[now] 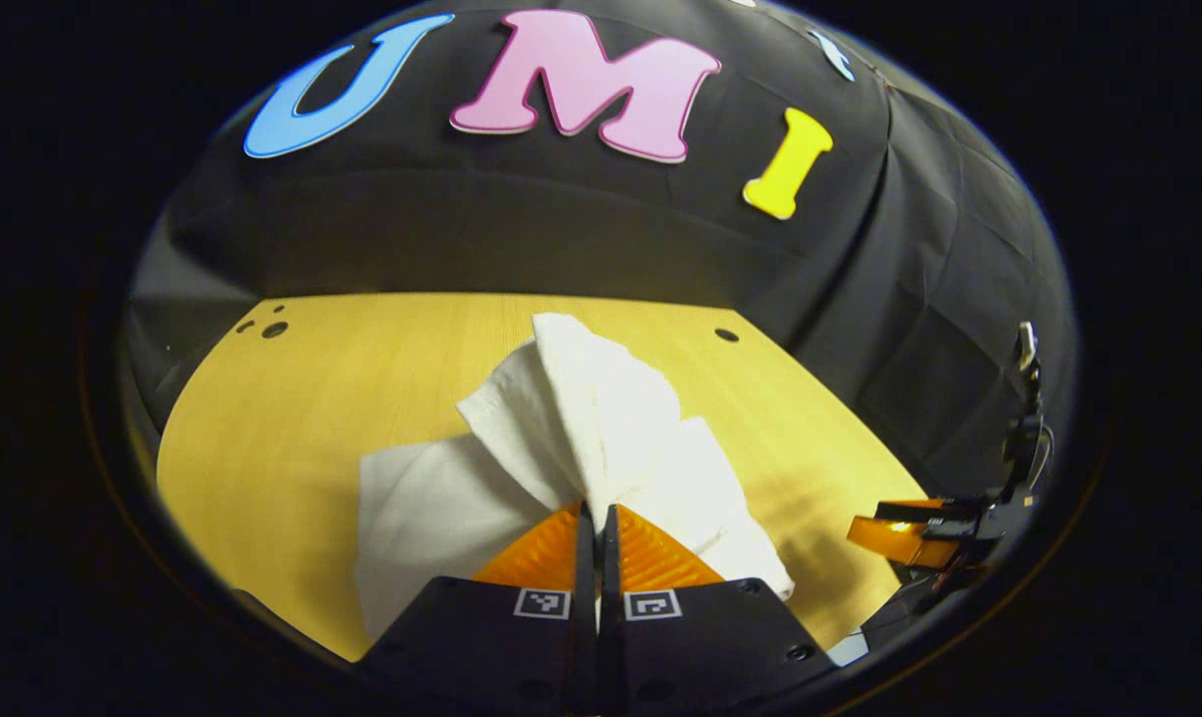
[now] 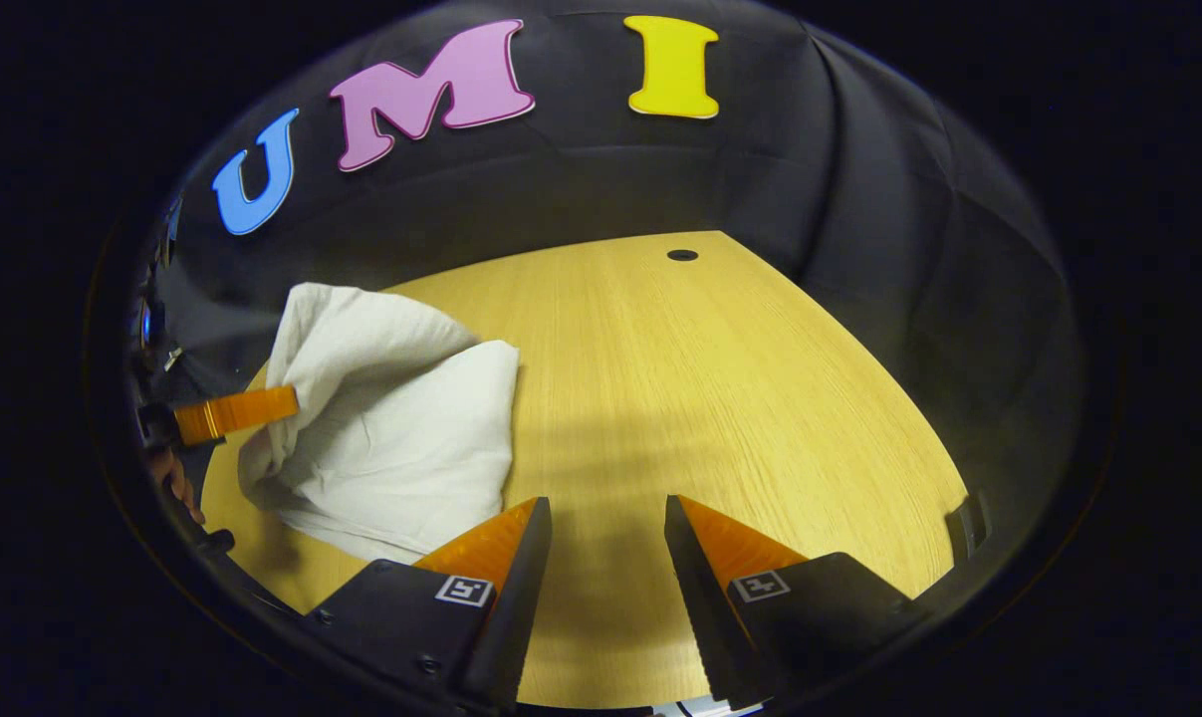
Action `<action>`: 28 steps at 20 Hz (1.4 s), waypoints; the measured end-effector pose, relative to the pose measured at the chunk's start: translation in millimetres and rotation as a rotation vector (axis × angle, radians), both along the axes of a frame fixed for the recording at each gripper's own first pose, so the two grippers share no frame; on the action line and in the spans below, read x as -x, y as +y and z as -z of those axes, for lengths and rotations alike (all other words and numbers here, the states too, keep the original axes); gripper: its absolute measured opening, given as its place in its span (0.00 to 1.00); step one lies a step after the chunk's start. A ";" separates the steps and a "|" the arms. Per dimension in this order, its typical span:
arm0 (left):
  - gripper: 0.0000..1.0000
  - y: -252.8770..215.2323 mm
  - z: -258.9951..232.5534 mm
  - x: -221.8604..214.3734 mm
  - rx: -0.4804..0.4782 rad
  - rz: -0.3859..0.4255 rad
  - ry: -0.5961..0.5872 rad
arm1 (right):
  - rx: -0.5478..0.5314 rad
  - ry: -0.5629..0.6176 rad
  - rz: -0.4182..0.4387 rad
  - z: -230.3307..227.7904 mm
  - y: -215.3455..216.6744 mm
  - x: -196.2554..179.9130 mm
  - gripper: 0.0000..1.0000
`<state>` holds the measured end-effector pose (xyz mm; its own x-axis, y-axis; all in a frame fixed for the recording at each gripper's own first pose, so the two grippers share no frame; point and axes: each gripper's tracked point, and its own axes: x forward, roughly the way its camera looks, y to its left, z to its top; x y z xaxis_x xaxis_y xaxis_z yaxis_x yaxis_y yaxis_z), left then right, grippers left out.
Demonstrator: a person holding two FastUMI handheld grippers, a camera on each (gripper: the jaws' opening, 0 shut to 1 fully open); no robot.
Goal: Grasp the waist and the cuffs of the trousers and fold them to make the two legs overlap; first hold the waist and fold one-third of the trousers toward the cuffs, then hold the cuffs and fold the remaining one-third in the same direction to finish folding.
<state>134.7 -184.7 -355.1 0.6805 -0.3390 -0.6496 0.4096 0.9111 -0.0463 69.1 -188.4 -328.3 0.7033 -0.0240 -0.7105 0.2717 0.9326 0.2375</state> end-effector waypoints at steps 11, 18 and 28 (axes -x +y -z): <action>0.22 -0.6 61.6 34.0 0.104 -0.031 0.233 | -0.011 0.009 0.005 2.3 -3.8 -8.3 0.75; 0.94 -30.0 14.5 55.9 0.215 0.054 0.168 | -0.019 -0.019 -0.036 -17.4 16.4 -14.8 0.84; 0.94 44.5 -75.7 82.3 0.351 -0.074 0.084 | -0.056 -0.102 -0.115 -72.4 71.5 -2.5 0.83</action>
<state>52.4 -140.3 -279.4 0.6608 -0.5028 -0.5573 0.3245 0.8609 -0.3918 71.6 -116.9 -255.9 0.7677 0.0985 -0.6332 0.1357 0.9407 0.3108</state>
